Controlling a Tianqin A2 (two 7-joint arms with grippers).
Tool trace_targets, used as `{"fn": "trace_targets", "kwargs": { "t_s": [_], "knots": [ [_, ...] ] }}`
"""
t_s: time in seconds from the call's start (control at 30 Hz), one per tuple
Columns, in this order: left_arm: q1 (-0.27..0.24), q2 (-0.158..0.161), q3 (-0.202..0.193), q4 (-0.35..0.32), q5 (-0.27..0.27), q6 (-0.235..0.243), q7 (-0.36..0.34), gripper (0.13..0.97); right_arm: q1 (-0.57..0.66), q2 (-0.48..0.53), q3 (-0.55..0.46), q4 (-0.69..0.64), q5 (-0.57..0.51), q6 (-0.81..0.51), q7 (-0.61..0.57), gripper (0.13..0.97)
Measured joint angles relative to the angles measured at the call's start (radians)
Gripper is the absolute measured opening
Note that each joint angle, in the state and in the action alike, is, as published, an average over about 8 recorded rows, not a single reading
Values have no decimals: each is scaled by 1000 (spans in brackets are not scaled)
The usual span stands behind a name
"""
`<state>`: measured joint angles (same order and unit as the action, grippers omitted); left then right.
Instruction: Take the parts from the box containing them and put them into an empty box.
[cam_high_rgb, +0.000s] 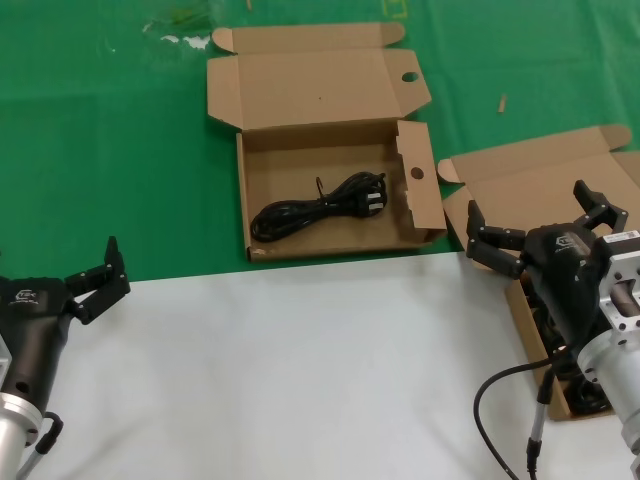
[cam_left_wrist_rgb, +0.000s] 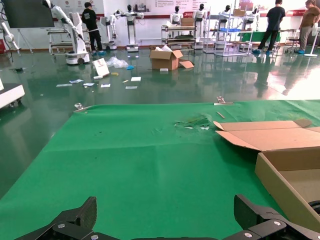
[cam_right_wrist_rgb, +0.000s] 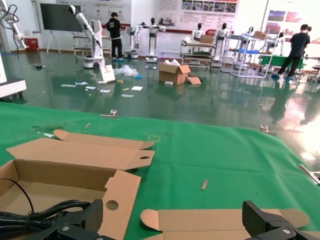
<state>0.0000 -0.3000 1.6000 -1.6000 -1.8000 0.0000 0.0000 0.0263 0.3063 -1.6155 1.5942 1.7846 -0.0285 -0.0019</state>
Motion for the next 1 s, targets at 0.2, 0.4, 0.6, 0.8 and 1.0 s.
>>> {"fn": "trace_targets", "kwargs": {
  "t_s": [0.2, 0.4, 0.6, 0.8, 1.0],
  "knots": [
    [0, 0, 0, 0, 0, 0, 0, 966, 0, 0, 0, 0, 0, 0, 0, 966],
    [0, 0, 0, 0, 0, 0, 0, 966, 0, 0, 0, 0, 0, 0, 0, 966],
    [0, 0, 0, 0, 0, 0, 0, 966, 0, 0, 0, 0, 0, 0, 0, 966],
    [0, 0, 0, 0, 0, 0, 0, 966, 0, 0, 0, 0, 0, 0, 0, 966],
    [0, 0, 0, 0, 0, 0, 0, 966, 0, 0, 0, 0, 0, 0, 0, 966]
  ]
}}
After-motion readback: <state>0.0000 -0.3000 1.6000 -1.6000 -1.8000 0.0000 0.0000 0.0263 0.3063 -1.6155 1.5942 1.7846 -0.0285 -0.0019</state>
